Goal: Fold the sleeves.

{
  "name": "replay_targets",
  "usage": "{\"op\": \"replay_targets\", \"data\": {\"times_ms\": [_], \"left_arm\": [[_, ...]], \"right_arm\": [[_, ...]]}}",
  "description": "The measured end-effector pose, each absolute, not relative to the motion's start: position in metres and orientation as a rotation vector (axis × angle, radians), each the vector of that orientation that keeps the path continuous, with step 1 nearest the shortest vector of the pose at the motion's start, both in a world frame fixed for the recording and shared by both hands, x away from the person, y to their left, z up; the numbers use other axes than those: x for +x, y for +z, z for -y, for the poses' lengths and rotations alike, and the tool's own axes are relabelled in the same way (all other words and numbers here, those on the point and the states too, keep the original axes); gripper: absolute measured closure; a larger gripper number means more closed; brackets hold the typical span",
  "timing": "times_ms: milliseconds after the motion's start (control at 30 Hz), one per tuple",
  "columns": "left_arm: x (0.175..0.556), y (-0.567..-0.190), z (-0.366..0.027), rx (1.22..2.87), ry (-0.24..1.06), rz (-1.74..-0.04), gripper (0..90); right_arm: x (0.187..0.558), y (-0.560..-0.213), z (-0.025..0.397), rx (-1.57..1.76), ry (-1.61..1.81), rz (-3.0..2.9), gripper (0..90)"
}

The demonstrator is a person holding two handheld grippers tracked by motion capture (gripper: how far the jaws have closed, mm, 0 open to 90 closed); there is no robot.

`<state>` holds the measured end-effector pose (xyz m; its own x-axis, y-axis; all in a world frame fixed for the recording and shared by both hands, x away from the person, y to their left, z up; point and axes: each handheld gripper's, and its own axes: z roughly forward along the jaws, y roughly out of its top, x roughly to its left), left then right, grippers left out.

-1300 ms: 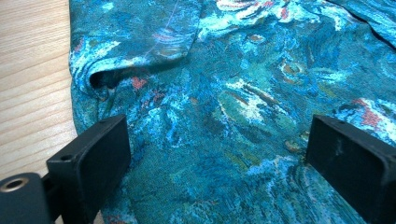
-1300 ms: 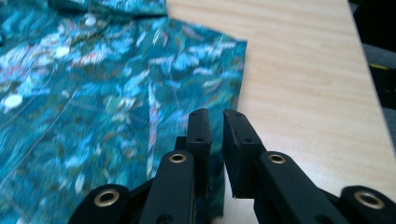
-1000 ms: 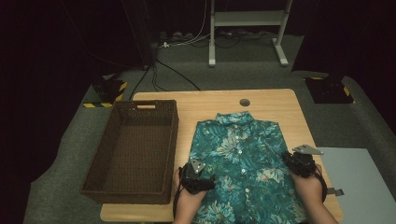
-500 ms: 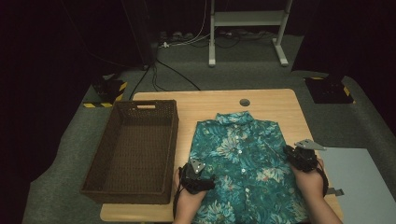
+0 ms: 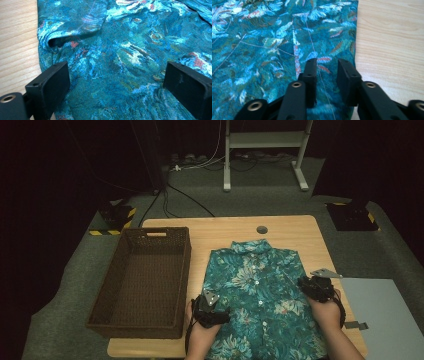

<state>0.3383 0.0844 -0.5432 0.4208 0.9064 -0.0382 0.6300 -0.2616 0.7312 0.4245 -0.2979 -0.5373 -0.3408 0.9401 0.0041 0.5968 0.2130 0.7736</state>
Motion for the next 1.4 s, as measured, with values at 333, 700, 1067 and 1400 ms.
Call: {"op": "replay_targets", "data": {"times_ms": [333, 700, 1067, 1400], "left_arm": [[0.338, -0.543, -0.084, 1.998, 0.523, -1.296, 6.8], [0.337, -0.543, -0.083, 2.014, 0.533, -1.294, 6.7], [0.337, -0.544, -0.081, 2.021, 0.542, -1.289, 6.7], [0.337, -0.544, -0.081, 2.021, 0.544, -1.289, 6.5]], "right_arm": [[0.446, -0.527, 0.292, 1.396, 0.965, -2.021, 69.7], [0.462, -0.535, 0.289, 1.436, 0.954, -2.031, 61.2], [0.45, -0.528, 0.298, 1.418, 0.984, -2.038, 45.2], [0.421, -0.527, 0.314, 1.421, 1.021, -2.047, 33.9]]}}
